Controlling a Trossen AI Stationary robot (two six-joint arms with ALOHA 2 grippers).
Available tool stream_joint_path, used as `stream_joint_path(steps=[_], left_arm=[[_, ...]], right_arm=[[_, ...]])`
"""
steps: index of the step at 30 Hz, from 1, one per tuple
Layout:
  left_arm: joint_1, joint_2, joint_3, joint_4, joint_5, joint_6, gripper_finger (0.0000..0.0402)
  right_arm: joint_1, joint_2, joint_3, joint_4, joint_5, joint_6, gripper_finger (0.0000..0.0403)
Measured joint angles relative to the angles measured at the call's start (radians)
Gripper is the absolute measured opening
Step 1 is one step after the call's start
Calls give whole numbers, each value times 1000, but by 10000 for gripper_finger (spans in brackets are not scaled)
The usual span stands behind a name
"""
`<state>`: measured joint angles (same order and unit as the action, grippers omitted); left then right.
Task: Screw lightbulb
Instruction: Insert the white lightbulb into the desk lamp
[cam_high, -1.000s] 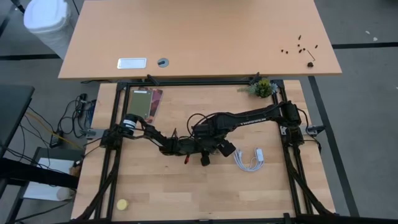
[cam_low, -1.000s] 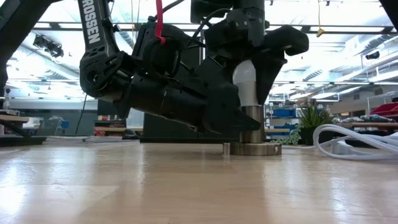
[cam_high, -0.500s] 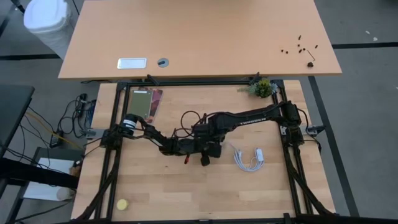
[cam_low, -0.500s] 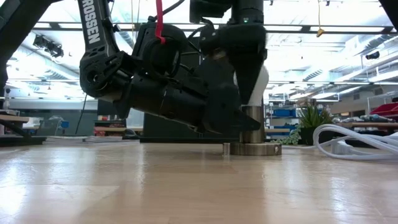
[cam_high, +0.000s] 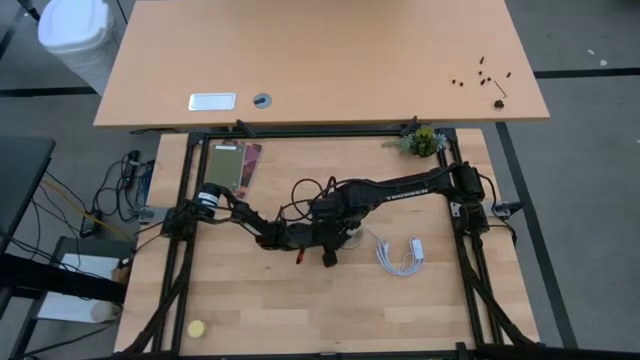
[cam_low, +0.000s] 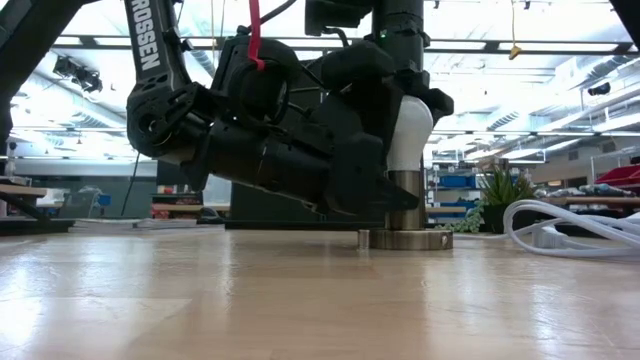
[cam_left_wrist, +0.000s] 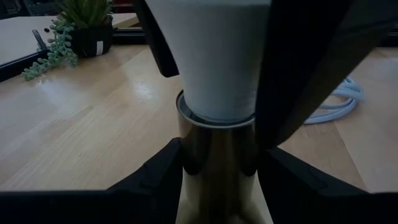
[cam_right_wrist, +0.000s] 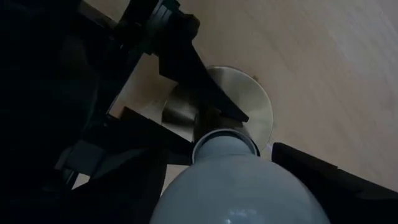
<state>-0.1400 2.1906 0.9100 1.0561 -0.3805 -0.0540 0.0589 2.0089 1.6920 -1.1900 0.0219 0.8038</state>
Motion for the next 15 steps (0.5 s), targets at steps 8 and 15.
stream_joint_path(steps=[8, 15], left_arm=[[0, 0, 0, -1, 0, 0, 187], [0, 0, 1, -2, 1, -1, 187]], right_arm=[[-2, 0, 0, -2, -8, -12, 295], [-4, 3, 14, -18, -43, -44, 305]])
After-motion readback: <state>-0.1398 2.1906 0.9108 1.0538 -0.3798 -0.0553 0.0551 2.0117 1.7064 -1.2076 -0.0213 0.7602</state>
